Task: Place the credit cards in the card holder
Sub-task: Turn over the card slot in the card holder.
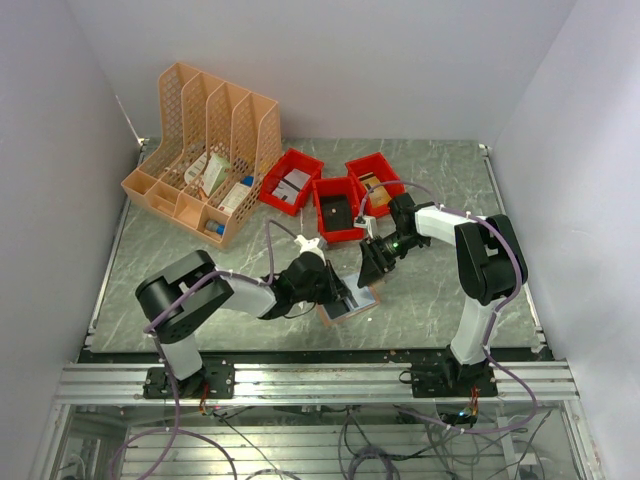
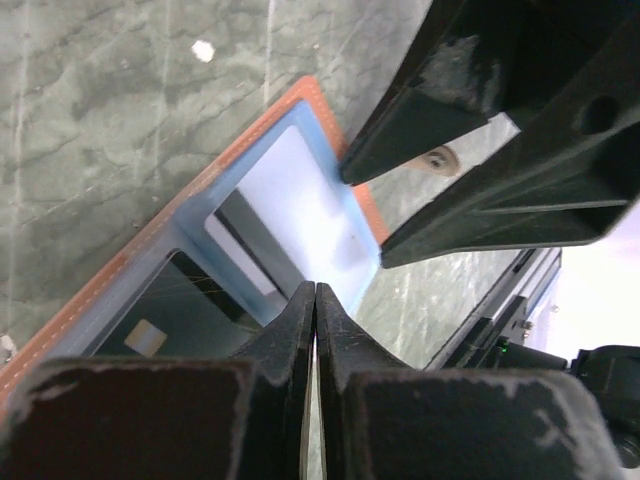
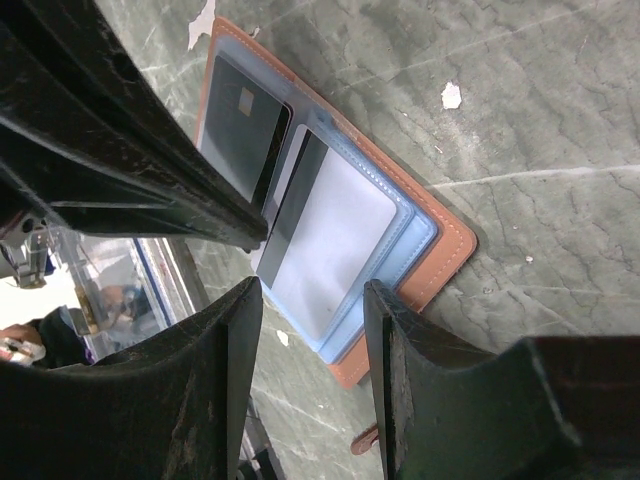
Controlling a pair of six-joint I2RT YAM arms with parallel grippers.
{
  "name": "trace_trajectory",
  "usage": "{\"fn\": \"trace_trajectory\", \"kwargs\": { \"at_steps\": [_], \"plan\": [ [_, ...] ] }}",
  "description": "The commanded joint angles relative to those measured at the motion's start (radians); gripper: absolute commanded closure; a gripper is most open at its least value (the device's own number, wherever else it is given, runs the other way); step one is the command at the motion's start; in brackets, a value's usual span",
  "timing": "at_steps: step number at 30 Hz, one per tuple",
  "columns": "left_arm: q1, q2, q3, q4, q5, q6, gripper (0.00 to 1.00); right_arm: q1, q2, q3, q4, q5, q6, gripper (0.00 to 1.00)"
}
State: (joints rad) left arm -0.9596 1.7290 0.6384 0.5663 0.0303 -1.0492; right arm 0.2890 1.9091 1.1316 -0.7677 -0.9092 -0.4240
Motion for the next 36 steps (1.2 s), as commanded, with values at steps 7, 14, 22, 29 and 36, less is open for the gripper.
{"fn": "trace_trajectory", "kwargs": {
  "at_steps": [7,14,22,29,36],
  "plan": [
    [-0.001,0.028,-0.032,-0.061,-0.023,0.029,0.91,-0.007,0.02,0.002,0.02,-0.016,0.026,0.54],
    [0.002,0.05,-0.041,-0.042,-0.013,0.026,0.92,-0.006,0.021,0.005,0.001,-0.067,0.005,0.54],
    [0.005,0.056,-0.043,-0.025,-0.004,0.026,0.92,-0.004,0.026,0.015,-0.039,-0.132,-0.033,0.61],
    [0.005,-0.009,-0.079,0.03,-0.006,0.037,0.85,0.014,0.039,0.011,-0.026,-0.118,-0.014,0.78],
    [0.007,-0.138,-0.1,-0.067,-0.057,0.066,0.73,0.026,0.036,0.003,0.008,-0.073,0.019,0.94]
  ]
}}
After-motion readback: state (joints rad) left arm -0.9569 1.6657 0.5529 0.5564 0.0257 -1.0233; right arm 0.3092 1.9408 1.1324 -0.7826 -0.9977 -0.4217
